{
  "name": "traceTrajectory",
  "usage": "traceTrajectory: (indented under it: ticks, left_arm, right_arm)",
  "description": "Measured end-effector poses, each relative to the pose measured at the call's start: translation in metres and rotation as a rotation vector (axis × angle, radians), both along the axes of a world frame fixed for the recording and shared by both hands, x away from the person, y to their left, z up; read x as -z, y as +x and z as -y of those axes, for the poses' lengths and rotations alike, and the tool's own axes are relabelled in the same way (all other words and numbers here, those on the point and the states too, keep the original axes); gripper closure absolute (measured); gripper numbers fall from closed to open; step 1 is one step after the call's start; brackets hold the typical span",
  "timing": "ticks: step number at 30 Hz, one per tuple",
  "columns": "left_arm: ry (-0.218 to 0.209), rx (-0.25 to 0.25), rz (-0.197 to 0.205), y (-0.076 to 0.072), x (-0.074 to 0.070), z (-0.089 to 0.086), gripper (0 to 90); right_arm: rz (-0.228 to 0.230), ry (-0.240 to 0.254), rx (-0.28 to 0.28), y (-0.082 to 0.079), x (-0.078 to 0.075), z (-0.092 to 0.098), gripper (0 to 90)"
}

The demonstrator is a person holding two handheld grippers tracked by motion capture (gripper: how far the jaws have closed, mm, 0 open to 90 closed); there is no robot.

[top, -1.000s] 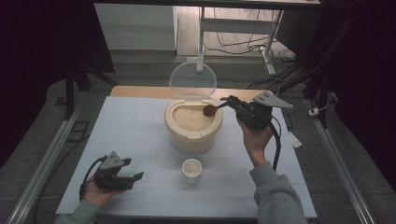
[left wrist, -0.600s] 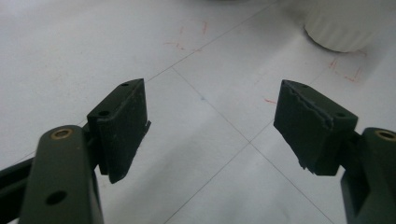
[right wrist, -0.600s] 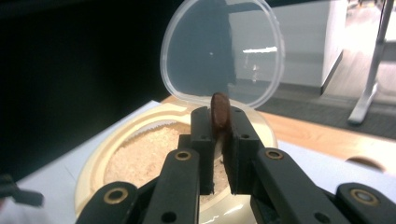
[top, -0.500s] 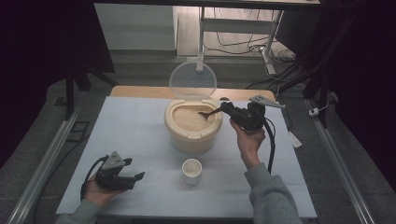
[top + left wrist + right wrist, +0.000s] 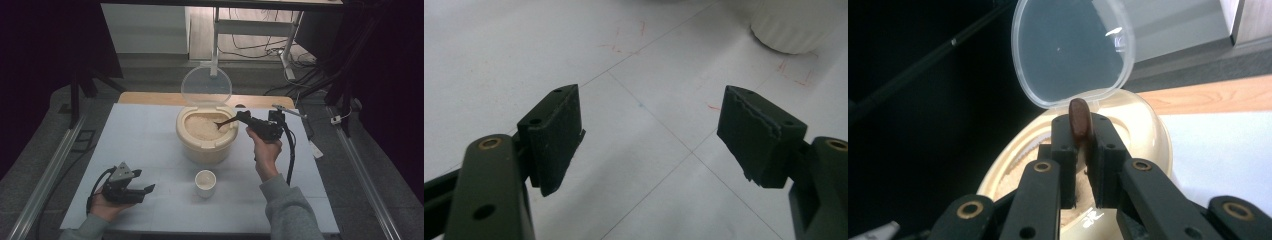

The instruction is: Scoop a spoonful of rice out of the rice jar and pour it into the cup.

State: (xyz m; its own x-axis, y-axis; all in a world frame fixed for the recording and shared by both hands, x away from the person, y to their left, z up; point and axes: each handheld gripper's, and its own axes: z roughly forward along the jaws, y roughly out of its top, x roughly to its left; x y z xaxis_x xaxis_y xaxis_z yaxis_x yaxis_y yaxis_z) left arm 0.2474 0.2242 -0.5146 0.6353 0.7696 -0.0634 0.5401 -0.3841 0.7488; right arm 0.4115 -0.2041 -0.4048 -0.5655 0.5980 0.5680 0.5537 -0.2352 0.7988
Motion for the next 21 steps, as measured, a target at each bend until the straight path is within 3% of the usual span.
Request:
traceTrajectory:
  ticks: [3, 8, 21]
  left_arm:
    - [0.000, 0.000, 0.001, 0.000, 0.000, 0.000, 25.3]
    - [0.004, 0.002, 0.001, 0.000, 0.000, 0.000, 25.3]
    - [0.013, 0.004, 0.002, 0.000, 0.000, 0.001, 25.5]
  right_arm:
    - [-0.057, 0.052, 0.004, 0.003, 0.004, 0.006, 82.6]
    - [-0.106, 0.104, 0.017, 0.005, 0.007, 0.012, 82.7]
    - [-0.145, 0.181, 0.020, 0.004, 0.009, 0.023, 82.6]
